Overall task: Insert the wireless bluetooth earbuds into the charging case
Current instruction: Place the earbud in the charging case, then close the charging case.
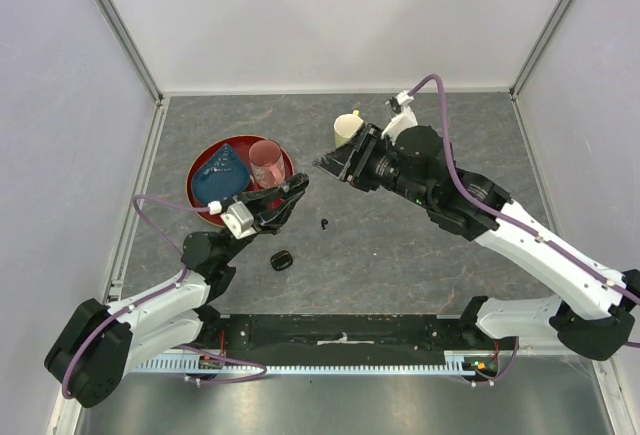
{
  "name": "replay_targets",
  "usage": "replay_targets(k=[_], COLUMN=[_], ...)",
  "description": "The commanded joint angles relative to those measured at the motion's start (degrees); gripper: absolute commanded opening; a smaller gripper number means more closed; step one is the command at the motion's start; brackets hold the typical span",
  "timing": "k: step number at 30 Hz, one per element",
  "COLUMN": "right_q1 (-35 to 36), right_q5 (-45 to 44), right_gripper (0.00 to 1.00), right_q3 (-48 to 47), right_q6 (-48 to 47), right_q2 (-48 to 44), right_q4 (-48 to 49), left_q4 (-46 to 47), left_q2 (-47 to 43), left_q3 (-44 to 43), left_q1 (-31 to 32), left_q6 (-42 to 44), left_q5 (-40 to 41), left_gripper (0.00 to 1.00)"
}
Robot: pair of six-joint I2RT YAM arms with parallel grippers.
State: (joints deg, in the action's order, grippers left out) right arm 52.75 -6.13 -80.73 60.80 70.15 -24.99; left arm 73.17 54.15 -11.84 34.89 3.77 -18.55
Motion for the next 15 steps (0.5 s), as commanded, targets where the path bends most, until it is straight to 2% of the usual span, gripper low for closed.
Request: replay_targets(k=[1,15], right_q1=[0.0,0.0], right_q5=[-0.6,8.1], right_gripper=[0.49,0.47], right_q3=[-2.1,-6.9], right_q6=[-12.3,-23.9], right_q2=[-2.3,2.7], right_q4=[1.4,0.2], left_q4=[5.9,1.6], left_q2=[-1.4,-4.1], left_q3=[-1.0,-4.5], left_q1=[0.2,0.2], left_q6=[-12.0,-23.3], left_q5=[-2.0,-13.2], left_gripper=[0.02,0.02])
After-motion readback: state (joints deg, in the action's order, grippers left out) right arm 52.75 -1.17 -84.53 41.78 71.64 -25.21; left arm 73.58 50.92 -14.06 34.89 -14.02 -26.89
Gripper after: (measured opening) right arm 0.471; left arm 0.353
